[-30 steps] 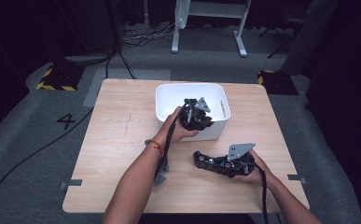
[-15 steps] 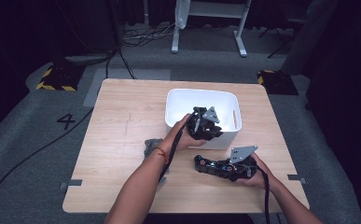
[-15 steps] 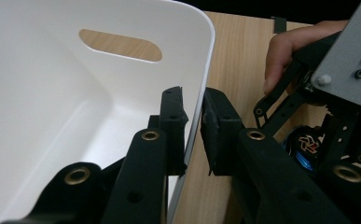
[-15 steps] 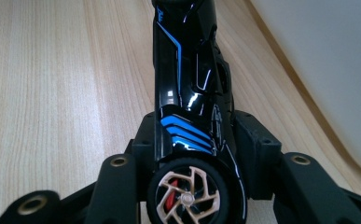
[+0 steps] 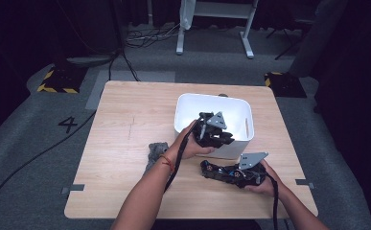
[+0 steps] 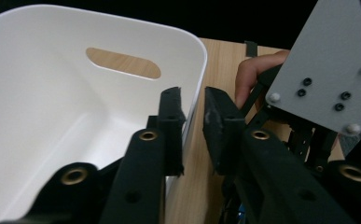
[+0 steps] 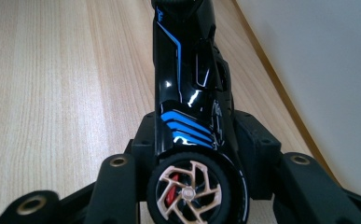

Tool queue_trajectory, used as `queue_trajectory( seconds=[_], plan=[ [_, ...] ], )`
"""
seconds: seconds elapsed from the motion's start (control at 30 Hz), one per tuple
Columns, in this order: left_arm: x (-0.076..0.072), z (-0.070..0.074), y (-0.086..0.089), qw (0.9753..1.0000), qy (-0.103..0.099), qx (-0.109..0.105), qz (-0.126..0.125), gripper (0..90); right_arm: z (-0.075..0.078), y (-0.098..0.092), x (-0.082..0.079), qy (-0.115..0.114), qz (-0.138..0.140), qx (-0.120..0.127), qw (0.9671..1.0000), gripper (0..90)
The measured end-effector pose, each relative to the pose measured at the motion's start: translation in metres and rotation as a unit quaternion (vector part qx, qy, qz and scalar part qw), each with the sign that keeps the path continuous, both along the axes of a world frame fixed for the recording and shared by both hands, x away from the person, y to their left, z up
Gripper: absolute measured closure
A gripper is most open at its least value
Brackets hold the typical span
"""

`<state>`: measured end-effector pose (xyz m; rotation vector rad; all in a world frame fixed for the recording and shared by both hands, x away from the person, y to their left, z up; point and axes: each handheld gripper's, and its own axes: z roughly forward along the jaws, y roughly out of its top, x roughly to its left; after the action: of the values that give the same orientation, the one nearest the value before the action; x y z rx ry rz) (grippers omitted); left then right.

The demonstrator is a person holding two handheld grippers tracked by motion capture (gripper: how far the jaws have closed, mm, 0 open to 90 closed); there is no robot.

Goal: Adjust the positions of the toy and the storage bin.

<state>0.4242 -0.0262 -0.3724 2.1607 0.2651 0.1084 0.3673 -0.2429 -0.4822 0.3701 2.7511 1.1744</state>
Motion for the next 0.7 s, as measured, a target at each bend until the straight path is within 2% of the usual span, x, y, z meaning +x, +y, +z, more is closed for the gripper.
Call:
queue_trajectory(
  seconds=[0.07,0.17,0.37,0.4,0.47,0.67,0.7],
  plan=[
    [-0.004,0.003,0.004,1.0000,-0.004,-0.002,0.001,73.7,0.000,0.000,0.000,-0.001,0.000,-0.001,1.0000,57.7],
    [-0.008,0.008,0.014,0.9998,-0.013,0.008,0.015,71.4,0.001,0.000,-0.001,-0.002,-0.002,-0.003,1.0000,57.6],
    [-0.021,0.014,0.046,0.9986,-0.019,-0.009,0.048,57.5,0.000,0.000,-0.002,-0.004,-0.007,-0.002,1.0000,57.6],
    [-0.024,0.014,0.051,0.9982,-0.022,-0.011,0.056,55.8,0.000,-0.001,-0.002,-0.003,-0.007,-0.001,1.0000,57.7],
    [-0.030,0.015,0.062,0.9970,-0.036,-0.001,0.068,54.7,0.000,-0.001,-0.002,-0.002,-0.008,0.000,1.0000,57.6],
    [-0.043,0.015,0.097,0.9932,-0.030,-0.009,0.112,54.3,-0.001,-0.002,-0.001,0.002,-0.007,0.006,1.0000,57.6],
    [-0.045,0.014,0.102,0.9922,-0.035,-0.007,0.120,53.4,-0.001,-0.002,-0.001,-0.002,-0.006,0.004,1.0000,57.6]
  ],
)
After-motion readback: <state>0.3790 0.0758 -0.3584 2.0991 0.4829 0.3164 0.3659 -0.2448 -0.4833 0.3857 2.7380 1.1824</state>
